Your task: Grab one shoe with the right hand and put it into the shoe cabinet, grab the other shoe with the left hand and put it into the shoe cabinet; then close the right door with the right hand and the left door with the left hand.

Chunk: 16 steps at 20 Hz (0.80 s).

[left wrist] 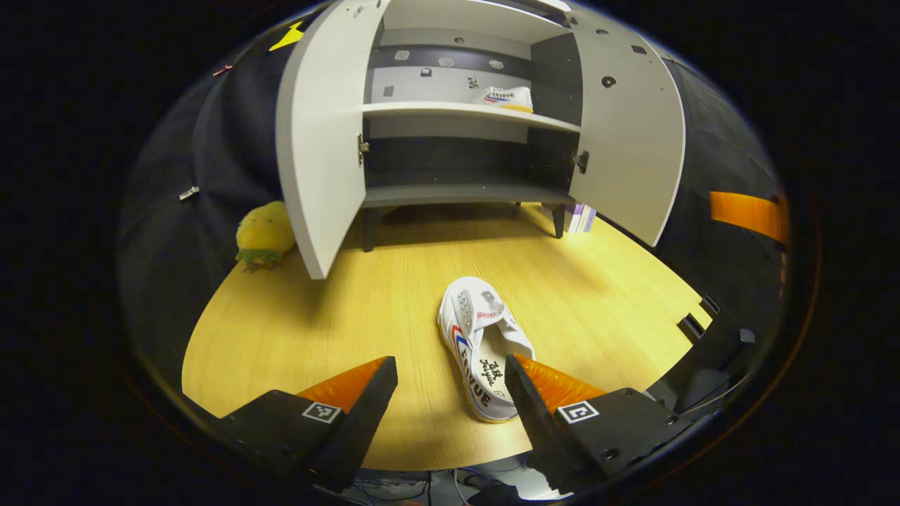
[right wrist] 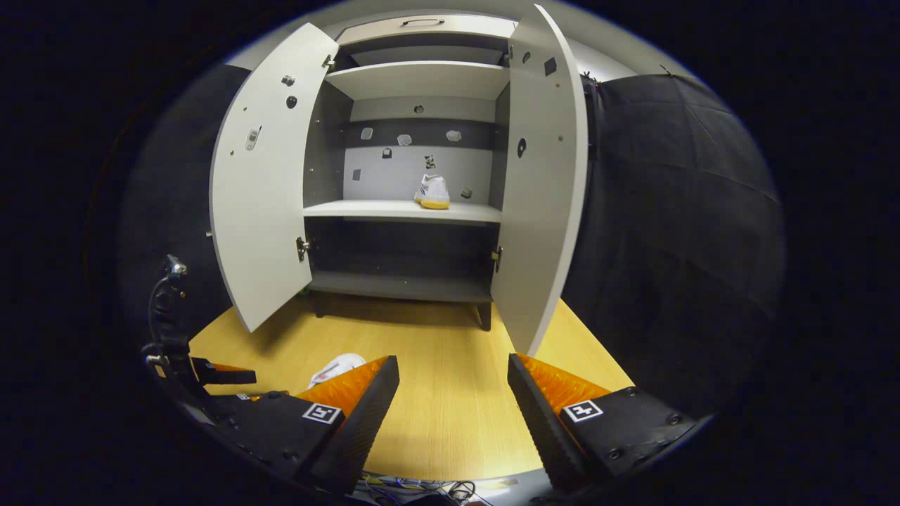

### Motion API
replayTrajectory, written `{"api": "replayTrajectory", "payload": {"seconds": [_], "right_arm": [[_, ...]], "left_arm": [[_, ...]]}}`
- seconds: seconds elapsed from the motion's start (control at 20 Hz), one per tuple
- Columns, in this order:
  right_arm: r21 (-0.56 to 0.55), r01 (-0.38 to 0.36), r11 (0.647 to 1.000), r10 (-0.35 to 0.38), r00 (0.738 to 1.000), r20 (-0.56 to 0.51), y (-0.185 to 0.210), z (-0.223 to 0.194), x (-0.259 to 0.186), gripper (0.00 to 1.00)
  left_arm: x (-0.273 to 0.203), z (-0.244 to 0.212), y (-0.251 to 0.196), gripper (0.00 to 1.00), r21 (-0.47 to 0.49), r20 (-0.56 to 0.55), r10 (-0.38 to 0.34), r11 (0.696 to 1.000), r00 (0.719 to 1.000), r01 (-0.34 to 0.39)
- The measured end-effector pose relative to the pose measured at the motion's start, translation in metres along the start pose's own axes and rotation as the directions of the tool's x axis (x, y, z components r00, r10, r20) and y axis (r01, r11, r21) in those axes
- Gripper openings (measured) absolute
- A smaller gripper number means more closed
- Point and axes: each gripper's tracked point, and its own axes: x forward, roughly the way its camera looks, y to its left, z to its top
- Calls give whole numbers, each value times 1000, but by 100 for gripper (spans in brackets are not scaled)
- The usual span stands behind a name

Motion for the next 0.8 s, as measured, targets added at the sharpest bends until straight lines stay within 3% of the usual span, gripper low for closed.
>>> {"api": "replayTrajectory", "payload": {"seconds": [0.2,0.4,0.6,0.8], "right_arm": [[71,74,995,-70,996,-57,-26,-23,-15,98],[93,115,989,-109,992,-65,-35,-30,-15,98],[106,138,985,-128,987,-92,-38,-36,-15,98],[113,139,984,-126,985,-121,-39,-41,-10,98]], "left_arm": [[32,-13,-8,96,9,-58,-7,1000,998,8],[73,-8,5,92,71,-89,62,996,994,-56],[108,-3,5,72,67,-117,64,996,991,-56],[119,-4,4,45,63,-141,114,992,983,-106]]}}
